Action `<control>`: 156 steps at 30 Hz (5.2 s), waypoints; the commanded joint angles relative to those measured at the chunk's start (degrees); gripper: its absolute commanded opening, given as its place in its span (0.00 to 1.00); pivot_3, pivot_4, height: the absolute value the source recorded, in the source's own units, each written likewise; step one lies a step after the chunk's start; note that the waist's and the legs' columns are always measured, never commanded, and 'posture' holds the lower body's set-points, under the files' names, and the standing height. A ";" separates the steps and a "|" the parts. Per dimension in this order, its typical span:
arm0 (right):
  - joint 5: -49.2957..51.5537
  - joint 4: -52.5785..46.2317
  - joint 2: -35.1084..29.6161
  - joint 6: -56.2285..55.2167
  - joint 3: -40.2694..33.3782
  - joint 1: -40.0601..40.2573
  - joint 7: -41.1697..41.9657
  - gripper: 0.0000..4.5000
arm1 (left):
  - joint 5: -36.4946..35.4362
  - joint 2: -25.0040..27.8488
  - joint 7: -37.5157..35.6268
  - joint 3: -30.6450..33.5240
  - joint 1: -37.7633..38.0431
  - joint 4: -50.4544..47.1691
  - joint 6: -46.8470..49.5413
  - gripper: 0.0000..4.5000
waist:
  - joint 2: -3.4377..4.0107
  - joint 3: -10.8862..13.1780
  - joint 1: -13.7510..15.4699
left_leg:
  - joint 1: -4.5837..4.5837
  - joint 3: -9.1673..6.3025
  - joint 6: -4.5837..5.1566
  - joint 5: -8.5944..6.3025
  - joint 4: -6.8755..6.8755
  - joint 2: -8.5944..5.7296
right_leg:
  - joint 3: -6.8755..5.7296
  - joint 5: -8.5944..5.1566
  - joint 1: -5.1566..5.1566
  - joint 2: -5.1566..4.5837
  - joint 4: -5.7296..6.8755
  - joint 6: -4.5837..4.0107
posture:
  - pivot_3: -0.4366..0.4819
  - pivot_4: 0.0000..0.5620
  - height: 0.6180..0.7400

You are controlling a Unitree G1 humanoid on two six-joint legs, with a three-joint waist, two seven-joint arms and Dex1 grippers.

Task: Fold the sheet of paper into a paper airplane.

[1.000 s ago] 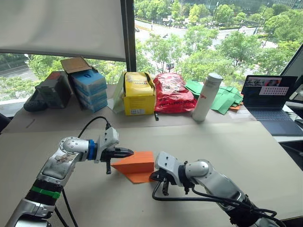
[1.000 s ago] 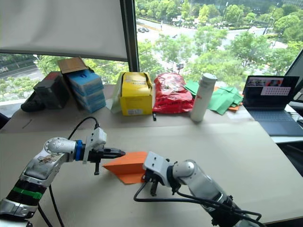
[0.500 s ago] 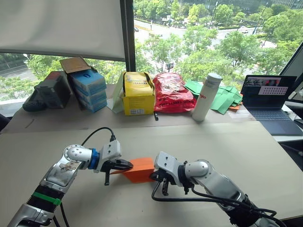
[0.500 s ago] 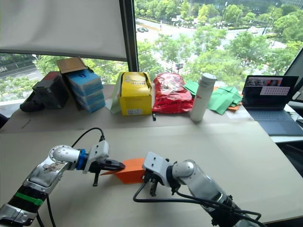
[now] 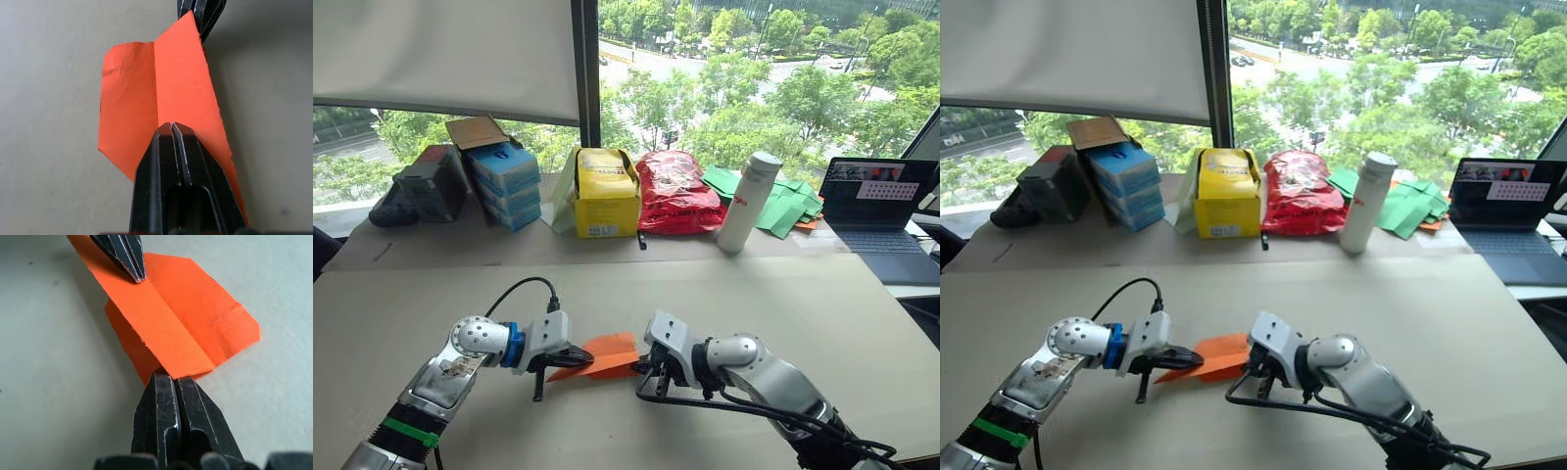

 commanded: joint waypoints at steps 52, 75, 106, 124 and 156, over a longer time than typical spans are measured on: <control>7.07 29.81 6.30 -15.68 -3.98 -15.24 15.85 0.00 | 7.41 2.08 0.65 -4.06 2.94 -6.56 -15.48 0.00 | 0.10 0.06 -0.29 | -0.04 0.05 0.03 -0.02 0.00 0.02 | -0.01 0.03 -0.05 0.02 0.00 0.03 | 0.48 0.27 1.00; 1.55 11.16 0.71 -28.46 -1.72 0.86 10.87 0.00 | 5.03 5.98 -0.86 0.82 1.40 0.52 -15.42 0.00 | 0.11 0.06 -0.19 | -0.02 0.05 0.04 -0.02 0.01 0.00 | 0.00 0.02 -0.04 -0.01 -0.01 0.04 | 0.48 0.27 1.00; -6.64 12.45 -4.41 -35.12 3.94 4.87 15.24 0.00 | -1.40 6.73 -0.96 4.53 1.47 -3.68 -7.54 0.00 | 0.10 0.06 0.47 | 0.04 0.06 0.01 -0.01 0.05 0.00 | -0.01 0.02 0.05 0.03 -0.02 0.05 | 0.48 0.27 1.00; -6.49 10.97 -3.46 -30.90 4.83 4.16 15.12 0.00 | -8.54 2.52 0.00 -0.24 0.74 -10.99 11.32 0.00 | 0.10 0.06 0.36 | 0.11 0.05 -0.12 0.07 0.08 0.00 | 0.05 0.00 0.13 0.10 -0.01 0.07 | 0.48 0.27 1.00; -2.72 8.96 2.75 -16.92 6.05 -7.35 7.65 0.00 | -0.21 0.33 1.19 -3.96 2.06 -3.17 2.92 0.00 | 0.11 0.06 0.23 | 0.02 0.05 -0.04 0.02 0.09 -0.03 | 0.02 0.02 0.03 0.03 0.01 0.06 | 0.48 0.27 1.00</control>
